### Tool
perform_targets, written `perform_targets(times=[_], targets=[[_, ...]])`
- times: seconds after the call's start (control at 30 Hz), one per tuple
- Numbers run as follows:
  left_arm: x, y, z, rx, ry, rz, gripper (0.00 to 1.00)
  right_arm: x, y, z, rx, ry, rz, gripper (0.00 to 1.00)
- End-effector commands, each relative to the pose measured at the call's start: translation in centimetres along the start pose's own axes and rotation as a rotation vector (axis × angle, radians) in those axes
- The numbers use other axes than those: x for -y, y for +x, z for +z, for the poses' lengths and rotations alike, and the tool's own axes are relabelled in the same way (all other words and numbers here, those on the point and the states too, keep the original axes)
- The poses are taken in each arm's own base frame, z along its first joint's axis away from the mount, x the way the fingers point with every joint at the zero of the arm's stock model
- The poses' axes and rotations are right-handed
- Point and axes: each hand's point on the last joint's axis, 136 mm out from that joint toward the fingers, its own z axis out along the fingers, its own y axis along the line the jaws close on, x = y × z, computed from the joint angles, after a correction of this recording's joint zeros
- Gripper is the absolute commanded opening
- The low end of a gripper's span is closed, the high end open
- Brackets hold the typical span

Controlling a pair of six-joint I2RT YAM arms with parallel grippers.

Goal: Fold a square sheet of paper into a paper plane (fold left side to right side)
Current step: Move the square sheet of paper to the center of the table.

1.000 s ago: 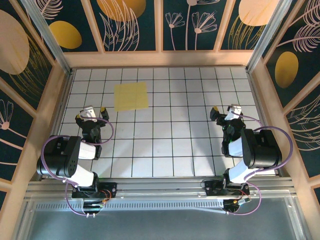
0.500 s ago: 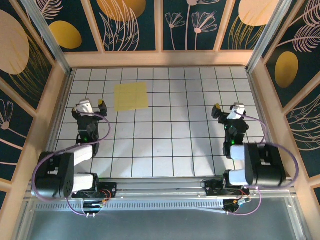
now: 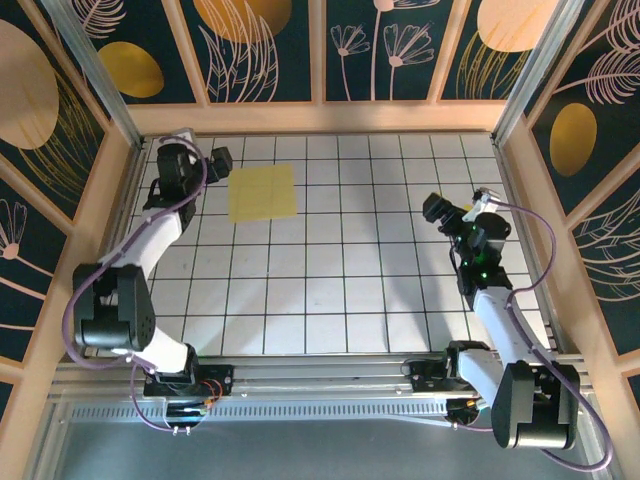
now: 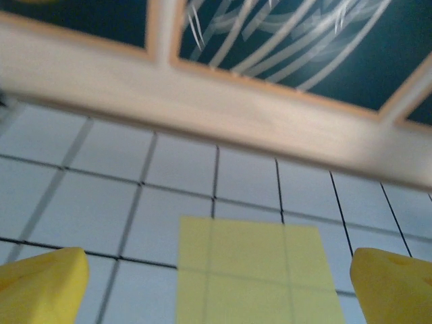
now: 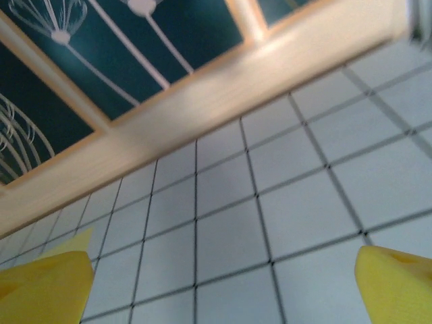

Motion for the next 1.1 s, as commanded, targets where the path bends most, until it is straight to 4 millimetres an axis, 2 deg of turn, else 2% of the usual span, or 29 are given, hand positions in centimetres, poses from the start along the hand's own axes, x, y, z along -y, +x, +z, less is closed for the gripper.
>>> perform_targets(times=[0.0,0.03,0.07,0.13,0.27,0.33,0.47,0.63,0.83,1.07], targets=[[1.7,4.3,1.7,-0.249,0.095,-0.098,0.99,-0.8,5.1,-0.9,-0.26,-0.019,0.188,0.99],[2.4,4.3,2.2,-0.269,0.119,-0.113,0.99,-1.1,5.7,-1.1,-0.29,-0.029,0.209,0.99],[3.0,5.5,3.2,-0.312,0.14,-0.126,0.99,-1.4,6.3,-1.2,-0.318,-0.039,0.225,0.99],[4.4,6.2,4.4,-0.361,0.173,-0.132,0.99,-2.0,7.3,-1.4,-0.363,-0.052,0.242,0.99],[7.4,8.3,6.9,-0.447,0.211,-0.083,0.99,-3.2,8.7,-1.6,-0.413,-0.067,0.226,0.99],[8.2,9.2,8.1,-0.481,0.215,-0.075,0.99,-3.5,9.2,-1.5,-0.424,-0.059,0.208,0.99],[9.0,11.6,10.4,-0.549,0.215,-0.073,0.99,-3.8,10.0,-1.2,-0.446,-0.039,0.182,0.99],[9.0,14.7,12.6,-0.632,0.207,-0.081,0.99,-4.0,10.5,-0.9,-0.466,-0.032,0.177,0.99],[8.2,18.0,13.1,-0.71,0.188,-0.085,0.99,-4.0,10.5,-0.8,-0.467,-0.019,0.172,0.99],[7.6,21.0,11.4,-0.782,0.175,-0.09,0.99,-3.9,10.3,-0.7,-0.461,-0.004,0.17,0.99]])
